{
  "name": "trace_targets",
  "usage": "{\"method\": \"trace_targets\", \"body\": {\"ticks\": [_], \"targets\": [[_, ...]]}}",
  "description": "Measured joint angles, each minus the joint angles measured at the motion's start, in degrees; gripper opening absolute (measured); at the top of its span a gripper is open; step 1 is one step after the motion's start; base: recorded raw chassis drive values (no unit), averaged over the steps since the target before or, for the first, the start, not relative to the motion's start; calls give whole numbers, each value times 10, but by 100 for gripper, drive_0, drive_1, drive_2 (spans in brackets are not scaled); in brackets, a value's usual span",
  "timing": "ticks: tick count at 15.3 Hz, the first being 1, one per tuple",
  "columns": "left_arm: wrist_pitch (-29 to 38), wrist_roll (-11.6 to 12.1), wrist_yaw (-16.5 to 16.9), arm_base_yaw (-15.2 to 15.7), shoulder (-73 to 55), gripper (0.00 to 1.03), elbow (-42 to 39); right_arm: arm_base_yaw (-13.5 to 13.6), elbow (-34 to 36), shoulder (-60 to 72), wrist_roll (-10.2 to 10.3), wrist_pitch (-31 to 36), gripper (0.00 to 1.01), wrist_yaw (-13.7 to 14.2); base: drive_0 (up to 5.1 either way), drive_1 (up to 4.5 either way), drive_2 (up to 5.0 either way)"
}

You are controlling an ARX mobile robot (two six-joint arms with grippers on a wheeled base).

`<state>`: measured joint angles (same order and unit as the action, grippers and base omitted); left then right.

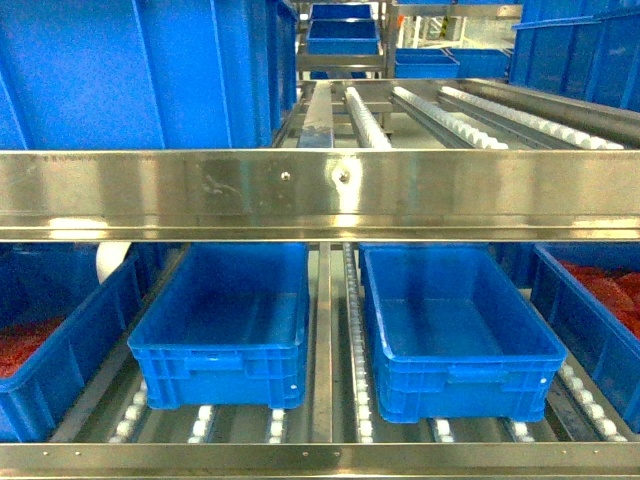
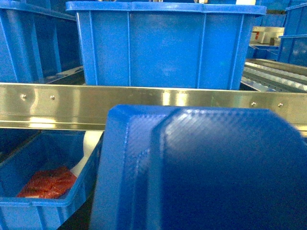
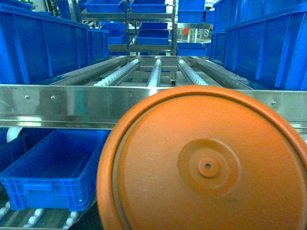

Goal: Sort blue parts and orange caps into right shelf containers

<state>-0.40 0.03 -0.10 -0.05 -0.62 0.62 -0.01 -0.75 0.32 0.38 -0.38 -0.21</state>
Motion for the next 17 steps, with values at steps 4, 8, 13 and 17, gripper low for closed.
{"method": "trace_targets", "body": {"ticks": [4,8,13,17], "targets": [[2,0,1,0,0,42,0,0,0,0,0,2,44,0,0,0,0],[0,0,1,0,0,42,0,0,0,0,0,0,44,2,0,0,0],[0,0,1,0,0,42,0,0,0,0,0,0,44,2,0,0,0],[0,0,1,0,0,42,0,0,0,0,0,0,44,2,0,0,0]]}}
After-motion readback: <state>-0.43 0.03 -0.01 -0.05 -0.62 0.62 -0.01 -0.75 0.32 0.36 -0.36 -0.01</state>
